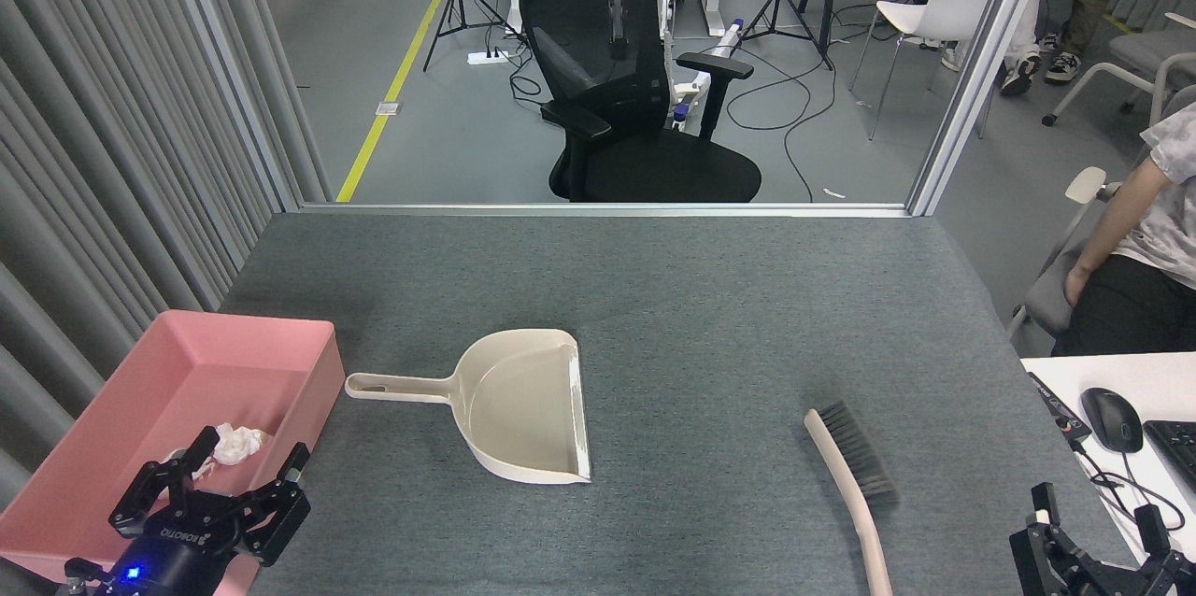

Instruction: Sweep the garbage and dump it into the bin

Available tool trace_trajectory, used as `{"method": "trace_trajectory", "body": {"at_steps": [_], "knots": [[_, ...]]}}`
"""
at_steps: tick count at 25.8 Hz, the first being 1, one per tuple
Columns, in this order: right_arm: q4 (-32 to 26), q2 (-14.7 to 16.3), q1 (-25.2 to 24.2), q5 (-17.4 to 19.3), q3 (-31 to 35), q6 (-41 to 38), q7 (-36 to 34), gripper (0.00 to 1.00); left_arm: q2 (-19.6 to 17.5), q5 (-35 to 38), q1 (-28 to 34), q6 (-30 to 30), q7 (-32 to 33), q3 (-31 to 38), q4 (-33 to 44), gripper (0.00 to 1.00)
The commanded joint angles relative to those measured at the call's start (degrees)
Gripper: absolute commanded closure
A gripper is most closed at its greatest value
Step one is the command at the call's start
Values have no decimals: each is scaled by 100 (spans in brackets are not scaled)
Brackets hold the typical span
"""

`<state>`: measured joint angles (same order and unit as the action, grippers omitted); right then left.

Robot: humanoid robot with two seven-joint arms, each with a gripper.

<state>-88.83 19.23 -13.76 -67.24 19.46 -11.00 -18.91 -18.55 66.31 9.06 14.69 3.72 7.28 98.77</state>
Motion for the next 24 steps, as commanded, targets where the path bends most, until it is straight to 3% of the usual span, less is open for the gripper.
{"method": "trace_trajectory", "body": {"at_steps": [1, 5, 14, 24], "knots": [[-3, -33, -4, 26, -249, 195, 1, 0, 290, -30, -45, -124, 102, 2, 2, 0], [-100, -324, -21, 53, -680, 248, 124, 0, 519, -21, -71, -282, 76, 11, 10, 0], [-451, -675, -100, 9, -1629, 582, 397, 0, 537, -12, -80, -405, 6, 19, 10, 0], [-574, -675, -162, -9, -1928, 854, 379, 0, 537, -4, -186, -423, -91, 19, 10, 0]]}}
